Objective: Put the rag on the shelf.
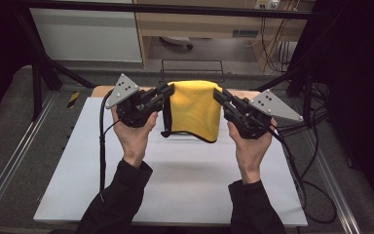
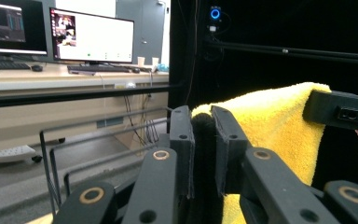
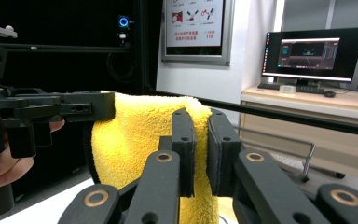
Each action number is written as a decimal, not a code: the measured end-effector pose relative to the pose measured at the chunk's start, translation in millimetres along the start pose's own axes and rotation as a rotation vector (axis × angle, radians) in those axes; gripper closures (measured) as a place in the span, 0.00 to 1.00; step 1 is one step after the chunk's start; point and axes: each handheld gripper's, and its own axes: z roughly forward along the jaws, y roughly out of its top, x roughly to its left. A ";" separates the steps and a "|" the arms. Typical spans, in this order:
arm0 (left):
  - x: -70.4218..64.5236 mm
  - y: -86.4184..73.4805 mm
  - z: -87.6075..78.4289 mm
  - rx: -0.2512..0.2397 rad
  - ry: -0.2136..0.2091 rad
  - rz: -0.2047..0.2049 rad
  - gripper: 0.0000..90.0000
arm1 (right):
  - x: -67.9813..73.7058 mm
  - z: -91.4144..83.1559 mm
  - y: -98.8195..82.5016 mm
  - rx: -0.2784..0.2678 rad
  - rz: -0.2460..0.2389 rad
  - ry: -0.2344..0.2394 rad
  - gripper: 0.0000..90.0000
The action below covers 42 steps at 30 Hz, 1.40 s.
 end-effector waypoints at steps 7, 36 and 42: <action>1.1 17.1 2.6 -0.035 -0.002 0.007 0.88 | -0.7 5.7 16.5 -0.032 -0.023 -0.013 0.93; 13.7 79.9 34.4 -0.075 0.035 0.049 0.88 | -26.5 38.9 68.8 -0.112 -0.060 -0.055 0.93; 20.3 88.7 41.5 -0.075 0.039 0.049 0.88 | -31.6 47.4 76.1 -0.115 -0.062 -0.061 0.93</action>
